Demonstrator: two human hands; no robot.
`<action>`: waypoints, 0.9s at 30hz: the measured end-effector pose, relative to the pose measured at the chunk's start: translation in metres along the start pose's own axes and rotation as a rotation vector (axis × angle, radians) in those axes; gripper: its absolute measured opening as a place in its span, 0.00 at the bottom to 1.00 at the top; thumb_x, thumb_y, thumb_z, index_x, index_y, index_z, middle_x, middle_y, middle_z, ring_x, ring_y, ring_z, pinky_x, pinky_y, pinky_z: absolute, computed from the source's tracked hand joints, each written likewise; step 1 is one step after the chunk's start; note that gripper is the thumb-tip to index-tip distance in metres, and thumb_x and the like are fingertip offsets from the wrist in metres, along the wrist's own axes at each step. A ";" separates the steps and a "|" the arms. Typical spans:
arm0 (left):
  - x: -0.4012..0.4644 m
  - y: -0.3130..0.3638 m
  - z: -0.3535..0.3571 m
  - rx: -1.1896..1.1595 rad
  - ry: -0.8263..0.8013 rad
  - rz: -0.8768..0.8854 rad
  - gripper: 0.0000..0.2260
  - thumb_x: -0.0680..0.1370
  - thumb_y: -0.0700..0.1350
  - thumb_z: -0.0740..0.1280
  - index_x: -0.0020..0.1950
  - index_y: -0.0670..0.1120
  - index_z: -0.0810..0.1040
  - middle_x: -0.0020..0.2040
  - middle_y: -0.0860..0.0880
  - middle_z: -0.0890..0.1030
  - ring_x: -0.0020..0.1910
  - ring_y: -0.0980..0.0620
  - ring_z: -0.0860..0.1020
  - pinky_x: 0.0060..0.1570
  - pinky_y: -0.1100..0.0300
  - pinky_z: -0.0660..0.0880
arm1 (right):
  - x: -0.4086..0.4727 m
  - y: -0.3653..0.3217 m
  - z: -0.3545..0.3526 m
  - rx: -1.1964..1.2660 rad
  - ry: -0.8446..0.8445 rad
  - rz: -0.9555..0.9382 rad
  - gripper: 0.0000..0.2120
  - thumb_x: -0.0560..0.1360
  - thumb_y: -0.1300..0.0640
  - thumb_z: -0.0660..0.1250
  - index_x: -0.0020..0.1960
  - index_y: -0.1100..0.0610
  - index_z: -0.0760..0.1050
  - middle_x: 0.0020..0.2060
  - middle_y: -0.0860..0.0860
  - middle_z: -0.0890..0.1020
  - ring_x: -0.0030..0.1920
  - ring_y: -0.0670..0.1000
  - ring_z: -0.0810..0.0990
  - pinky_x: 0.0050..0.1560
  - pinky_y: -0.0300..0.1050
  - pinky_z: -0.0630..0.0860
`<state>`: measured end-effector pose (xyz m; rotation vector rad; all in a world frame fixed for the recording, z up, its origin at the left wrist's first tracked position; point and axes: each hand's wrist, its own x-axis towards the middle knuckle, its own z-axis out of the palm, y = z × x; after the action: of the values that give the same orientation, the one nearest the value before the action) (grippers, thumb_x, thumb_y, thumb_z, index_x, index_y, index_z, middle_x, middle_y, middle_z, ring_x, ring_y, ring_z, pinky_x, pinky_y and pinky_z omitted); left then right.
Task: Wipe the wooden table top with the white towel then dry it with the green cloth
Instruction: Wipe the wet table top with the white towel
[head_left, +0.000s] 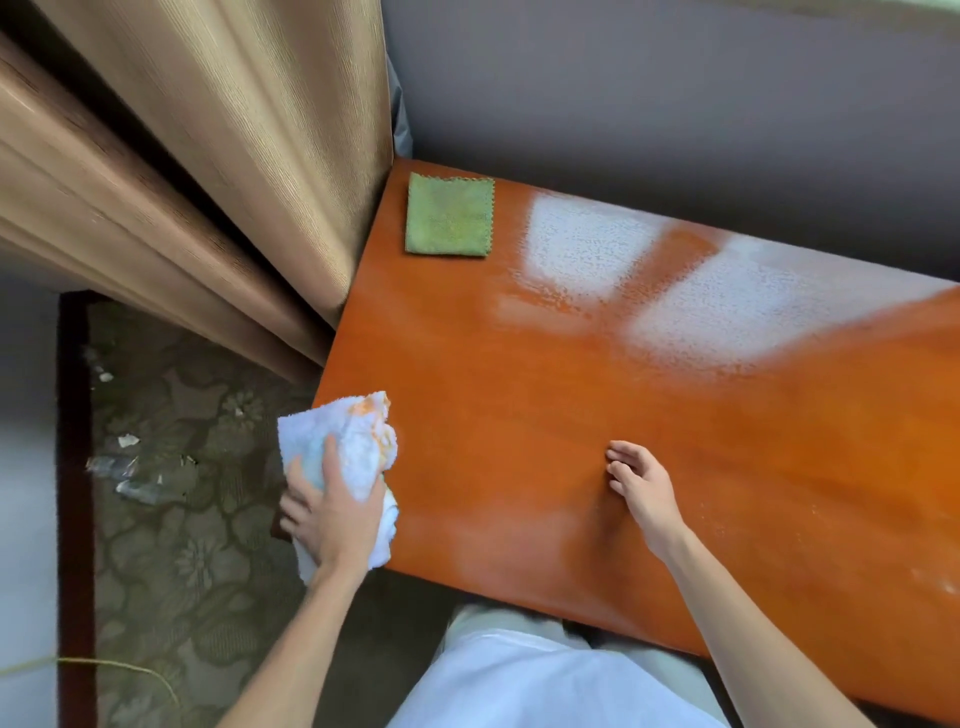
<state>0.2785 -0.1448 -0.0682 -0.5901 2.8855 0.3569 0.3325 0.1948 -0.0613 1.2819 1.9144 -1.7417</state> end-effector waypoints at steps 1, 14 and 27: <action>-0.011 0.009 0.005 0.016 -0.002 0.033 0.36 0.69 0.54 0.76 0.75 0.52 0.66 0.71 0.34 0.64 0.55 0.31 0.70 0.54 0.37 0.69 | -0.001 0.001 -0.001 0.009 -0.001 0.001 0.14 0.81 0.64 0.59 0.65 0.56 0.73 0.58 0.50 0.78 0.54 0.48 0.78 0.55 0.43 0.75; -0.147 0.196 0.059 0.302 -0.329 0.830 0.47 0.67 0.66 0.71 0.81 0.57 0.54 0.78 0.38 0.62 0.68 0.32 0.70 0.65 0.38 0.69 | -0.013 0.008 -0.052 0.148 0.095 0.042 0.17 0.74 0.70 0.59 0.60 0.58 0.75 0.52 0.52 0.81 0.48 0.48 0.80 0.44 0.41 0.76; -0.027 0.163 0.022 0.087 -0.233 0.539 0.36 0.68 0.57 0.72 0.75 0.60 0.65 0.77 0.49 0.62 0.64 0.38 0.68 0.63 0.47 0.67 | -0.001 0.035 -0.108 0.179 0.113 0.102 0.09 0.81 0.60 0.62 0.60 0.56 0.74 0.56 0.55 0.81 0.53 0.52 0.80 0.52 0.44 0.76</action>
<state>0.2396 0.0166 -0.0514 0.2417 2.7657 0.3380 0.3970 0.2875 -0.0569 1.5434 1.7482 -1.8592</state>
